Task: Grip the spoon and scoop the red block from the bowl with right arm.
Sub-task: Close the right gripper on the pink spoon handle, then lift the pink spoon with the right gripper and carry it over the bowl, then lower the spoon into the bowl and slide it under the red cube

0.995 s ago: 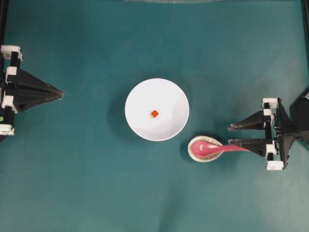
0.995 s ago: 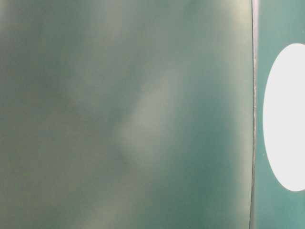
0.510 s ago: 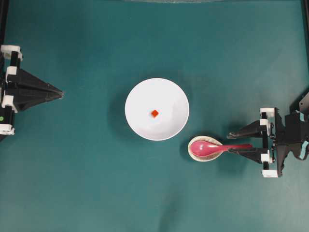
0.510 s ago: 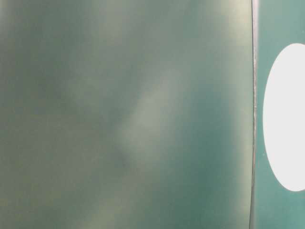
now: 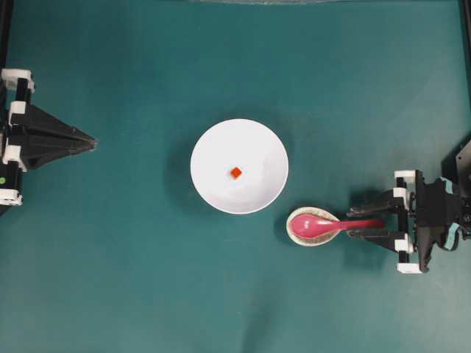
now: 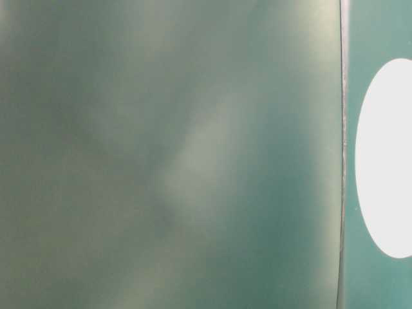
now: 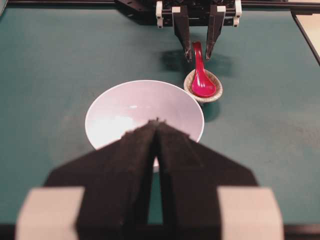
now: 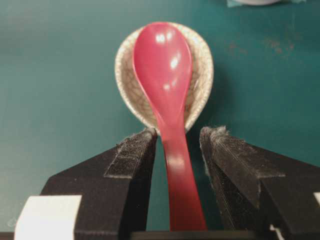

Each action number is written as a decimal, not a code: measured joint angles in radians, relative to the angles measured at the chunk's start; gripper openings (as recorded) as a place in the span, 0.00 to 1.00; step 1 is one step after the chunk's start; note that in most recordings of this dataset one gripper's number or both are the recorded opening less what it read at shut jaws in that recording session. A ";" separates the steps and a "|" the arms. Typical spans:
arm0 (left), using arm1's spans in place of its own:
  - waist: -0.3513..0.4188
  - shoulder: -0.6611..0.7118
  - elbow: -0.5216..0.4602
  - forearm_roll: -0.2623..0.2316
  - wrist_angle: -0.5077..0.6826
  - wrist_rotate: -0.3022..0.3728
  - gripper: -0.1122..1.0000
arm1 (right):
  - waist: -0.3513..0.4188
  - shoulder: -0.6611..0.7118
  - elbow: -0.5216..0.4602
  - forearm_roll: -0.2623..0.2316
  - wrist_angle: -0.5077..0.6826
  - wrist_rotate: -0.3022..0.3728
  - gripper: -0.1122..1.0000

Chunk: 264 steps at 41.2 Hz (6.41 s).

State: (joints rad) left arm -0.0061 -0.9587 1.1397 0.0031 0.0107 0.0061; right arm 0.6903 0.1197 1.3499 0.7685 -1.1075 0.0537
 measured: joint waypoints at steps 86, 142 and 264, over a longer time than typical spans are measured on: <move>0.002 0.000 0.000 0.000 0.009 0.002 0.10 | 0.006 0.041 -0.011 0.000 0.006 0.012 0.53; 0.002 0.000 0.000 0.000 0.035 -0.009 0.10 | -0.005 -0.193 -0.006 0.000 0.098 -0.057 0.31; 0.094 -0.057 0.000 0.003 0.216 0.000 0.10 | -0.827 -0.187 -0.945 -0.477 1.970 -0.032 0.31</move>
State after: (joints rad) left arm 0.0874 -1.0155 1.1397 0.0061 0.2270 0.0061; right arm -0.1365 -0.0675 0.4050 0.2915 0.8621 0.0215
